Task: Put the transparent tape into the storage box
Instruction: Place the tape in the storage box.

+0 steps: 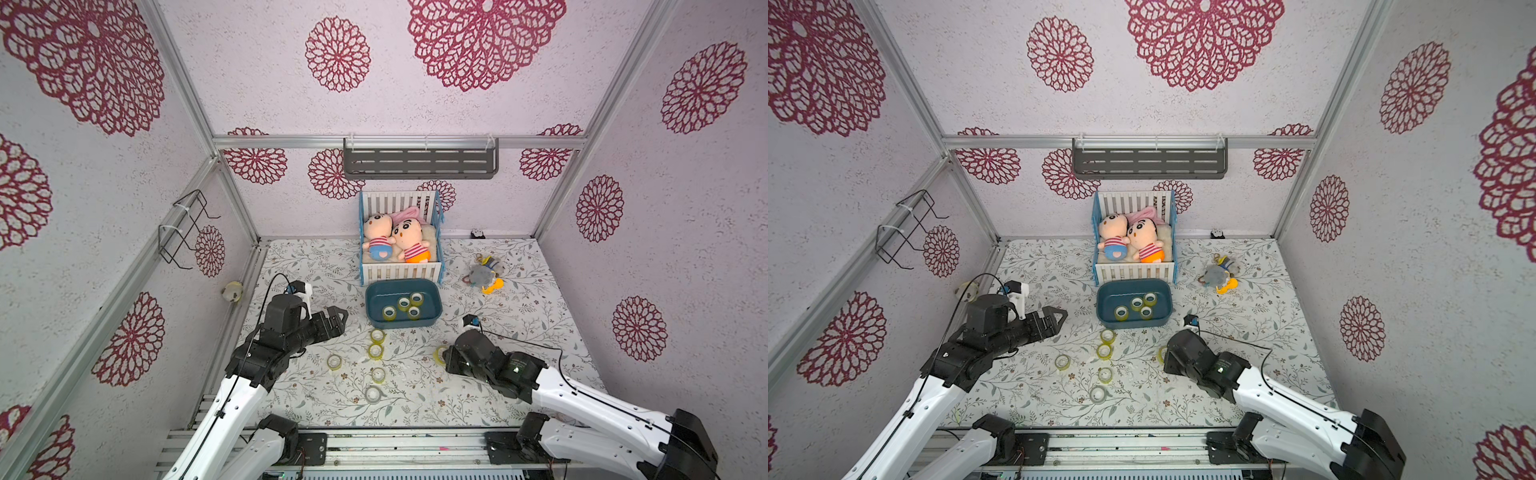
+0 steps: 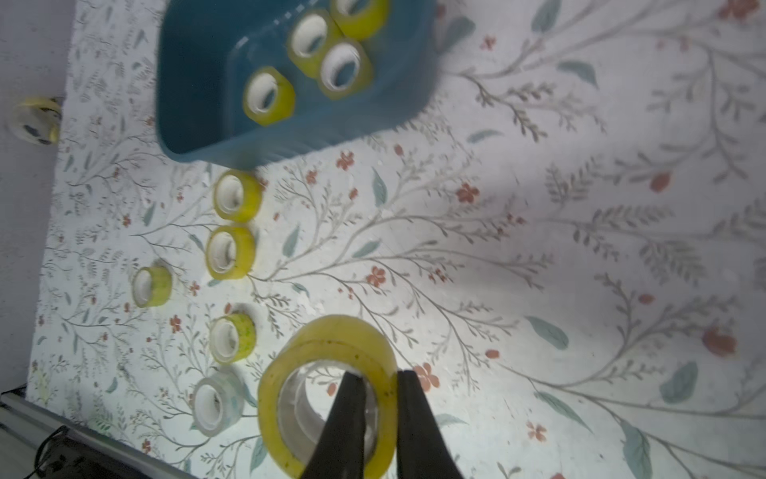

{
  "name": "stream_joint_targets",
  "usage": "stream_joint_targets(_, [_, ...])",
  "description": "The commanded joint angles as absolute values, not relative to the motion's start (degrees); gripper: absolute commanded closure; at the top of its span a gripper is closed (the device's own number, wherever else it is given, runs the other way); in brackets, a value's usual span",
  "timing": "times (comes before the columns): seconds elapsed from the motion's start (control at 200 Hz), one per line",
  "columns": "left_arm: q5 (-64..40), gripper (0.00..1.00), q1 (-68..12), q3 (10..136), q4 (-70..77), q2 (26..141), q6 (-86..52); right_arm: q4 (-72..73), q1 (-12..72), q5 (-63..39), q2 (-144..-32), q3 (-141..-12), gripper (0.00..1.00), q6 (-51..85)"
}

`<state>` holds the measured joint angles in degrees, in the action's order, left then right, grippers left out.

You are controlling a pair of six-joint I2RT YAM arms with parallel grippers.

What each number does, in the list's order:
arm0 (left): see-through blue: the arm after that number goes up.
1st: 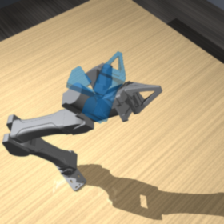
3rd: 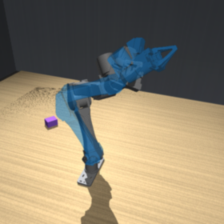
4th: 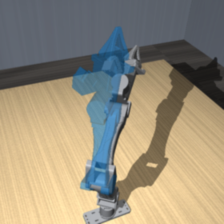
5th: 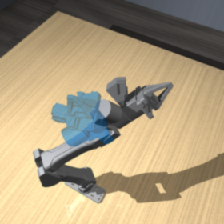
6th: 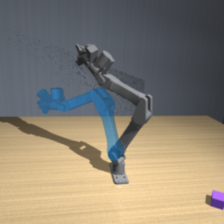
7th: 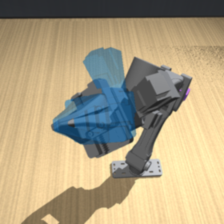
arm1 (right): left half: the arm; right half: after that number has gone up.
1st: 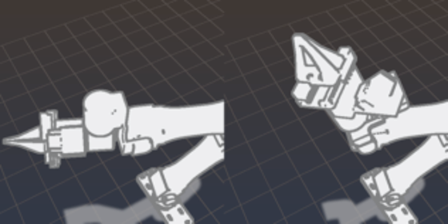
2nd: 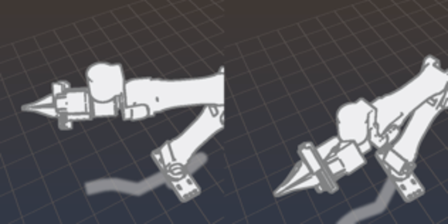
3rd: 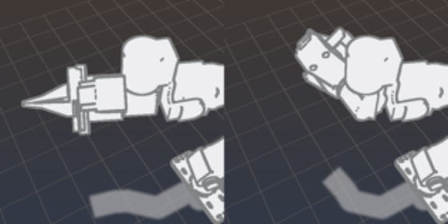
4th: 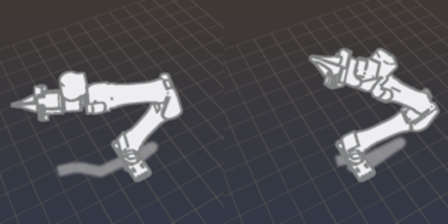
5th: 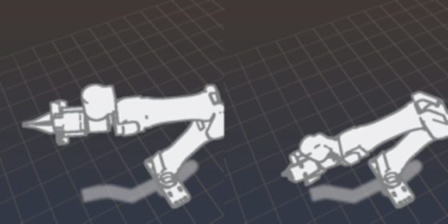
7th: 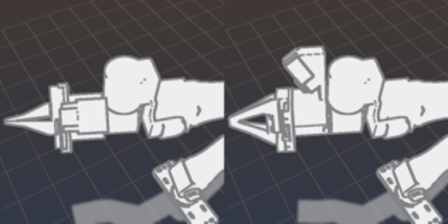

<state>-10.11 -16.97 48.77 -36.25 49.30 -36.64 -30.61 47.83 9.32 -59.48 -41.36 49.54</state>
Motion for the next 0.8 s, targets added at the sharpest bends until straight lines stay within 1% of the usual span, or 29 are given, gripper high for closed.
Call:
stream_joint_targets(0.0, [-10.5, 0.03, -15.5, 52.1, -31.4, 53.1, -33.3, -28.7, 45.9, 6.9, -65.6, -49.8, 1.0, 42.0])
stream_joint_targets(0.19, [-13.8, 0.03, -11.2, 56.7, -29.0, 62.3, -30.3, -29.5, 43.2, 4.6, -79.5, -62.9, 1.0, 37.7])
stream_joint_targets(0.305, [-16.8, 0.03, -7.8, 56.2, -28.6, 65.8, -29.6, -30.7, 41.8, 4.9, -88.2, -71.3, 1.0, 35.7])
stream_joint_targets(0.48, [-16.8, 0.03, -6.0, 51.2, -26.8, 64.4, -29.0, -33.5, 40.1, 5.0, -102.6, -84.2, 1.0, 33.6])
stream_joint_targets(0.641, [-14.9, 0.03, -6.0, 51.1, -26.4, 62.6, -28.8, -36.8, 40.0, 6.2, -113.9, -95.2, 1.0, 32.6])
stream_joint_targets(0.791, [-15.2, 0.03, -5.9, 51.6, -27.4, 62.9, -28.8, -39.7, 40.0, 7.0, -121.9, -104.0, 1.0, 32.5])
